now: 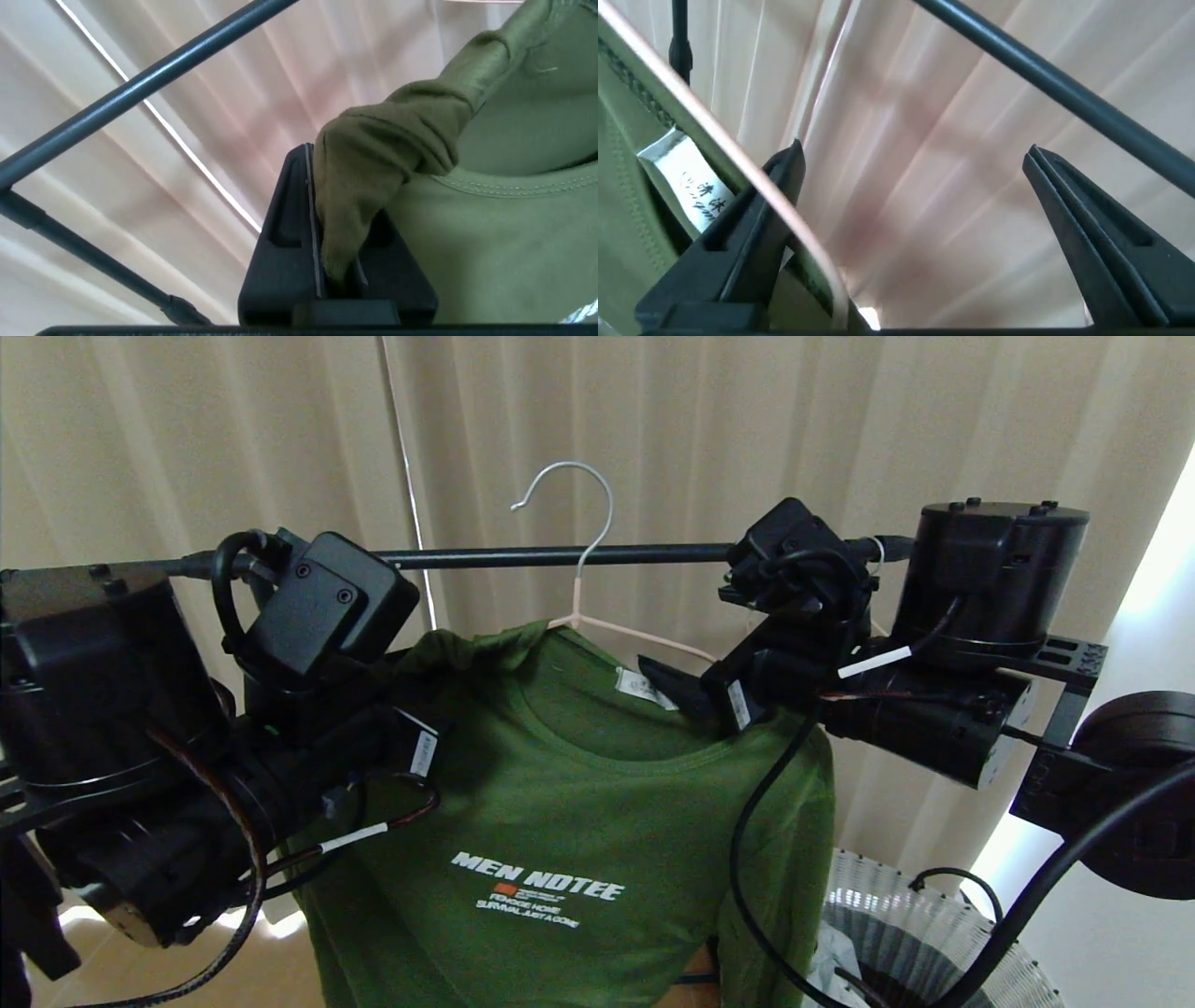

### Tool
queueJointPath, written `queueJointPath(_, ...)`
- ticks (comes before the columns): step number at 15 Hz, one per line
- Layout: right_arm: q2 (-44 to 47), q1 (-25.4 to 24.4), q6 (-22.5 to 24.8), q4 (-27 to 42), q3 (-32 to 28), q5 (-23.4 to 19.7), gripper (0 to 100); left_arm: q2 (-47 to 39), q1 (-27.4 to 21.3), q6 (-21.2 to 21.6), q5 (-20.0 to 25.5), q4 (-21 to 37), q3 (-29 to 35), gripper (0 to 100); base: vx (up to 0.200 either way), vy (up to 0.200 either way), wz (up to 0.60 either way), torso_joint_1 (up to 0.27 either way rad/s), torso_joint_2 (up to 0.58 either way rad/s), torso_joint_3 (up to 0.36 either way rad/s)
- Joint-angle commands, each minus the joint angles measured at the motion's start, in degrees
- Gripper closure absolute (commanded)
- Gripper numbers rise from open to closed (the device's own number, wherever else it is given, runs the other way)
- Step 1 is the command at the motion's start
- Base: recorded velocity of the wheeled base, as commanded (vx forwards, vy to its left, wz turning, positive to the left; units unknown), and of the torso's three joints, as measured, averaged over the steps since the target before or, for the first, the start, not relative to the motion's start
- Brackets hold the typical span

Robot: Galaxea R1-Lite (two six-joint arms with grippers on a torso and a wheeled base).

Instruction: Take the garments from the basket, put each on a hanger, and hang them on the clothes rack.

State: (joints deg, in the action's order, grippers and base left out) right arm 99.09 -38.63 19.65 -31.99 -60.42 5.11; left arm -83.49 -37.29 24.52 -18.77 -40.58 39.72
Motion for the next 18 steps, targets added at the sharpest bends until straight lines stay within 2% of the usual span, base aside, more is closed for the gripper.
queueJointPath(1,0.2,-0.1,0.0,-0.1,0.2,0.0,100,-0.1,-0.1,0.0,0.0,0.0,-0.1,100,0.000,0.000,0.00,0.000,0.00,0.000)
queueJointPath(16,-0.6,-0.9,0.0,-0.5,1.1,1.1,100,0.0,-0.1,-0.1,0.1,0.0,-1.4,100,0.000,0.000,0.00,0.000,0.00,0.000)
queueJointPath(17,-0.6,-0.9,0.0,-0.6,1.1,1.2,100,0.0,-0.1,-0.1,0.1,0.0,-1.4,0,0.000,0.000,0.00,0.000,0.00,0.000)
queueJointPath(18,-0.7,-0.8,0.0,-0.5,1.2,1.2,100,0.0,-0.1,-0.1,0.1,0.0,-1.2,0,0.000,0.000,0.00,0.000,0.00,0.000)
